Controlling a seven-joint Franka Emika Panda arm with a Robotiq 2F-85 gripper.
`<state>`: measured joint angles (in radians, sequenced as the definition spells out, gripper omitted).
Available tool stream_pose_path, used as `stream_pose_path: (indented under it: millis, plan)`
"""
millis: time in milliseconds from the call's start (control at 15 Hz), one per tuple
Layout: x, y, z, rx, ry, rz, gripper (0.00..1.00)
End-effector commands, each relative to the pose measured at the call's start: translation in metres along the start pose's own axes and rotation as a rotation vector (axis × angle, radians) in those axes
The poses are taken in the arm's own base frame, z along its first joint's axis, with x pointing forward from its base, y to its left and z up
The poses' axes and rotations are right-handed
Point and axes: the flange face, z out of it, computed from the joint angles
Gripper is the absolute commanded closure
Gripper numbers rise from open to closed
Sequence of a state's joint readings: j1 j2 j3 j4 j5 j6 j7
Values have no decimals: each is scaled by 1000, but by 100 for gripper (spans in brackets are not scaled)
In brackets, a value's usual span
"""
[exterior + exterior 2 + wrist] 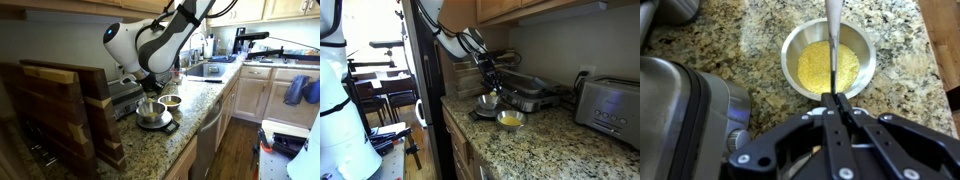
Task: Use the spoon to transfer one spoon of contents from the left bowl to the right bowl
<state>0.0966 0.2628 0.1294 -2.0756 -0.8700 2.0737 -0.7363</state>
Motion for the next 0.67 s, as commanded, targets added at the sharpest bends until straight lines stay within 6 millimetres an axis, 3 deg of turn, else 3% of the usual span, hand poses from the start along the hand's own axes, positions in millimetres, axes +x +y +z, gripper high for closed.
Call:
stream_pose_path:
  millis: [0,600]
  plan:
    - [0,-27,-15,-125,-8,55,97]
    - [3,-65,-24,-316,-52,191,97]
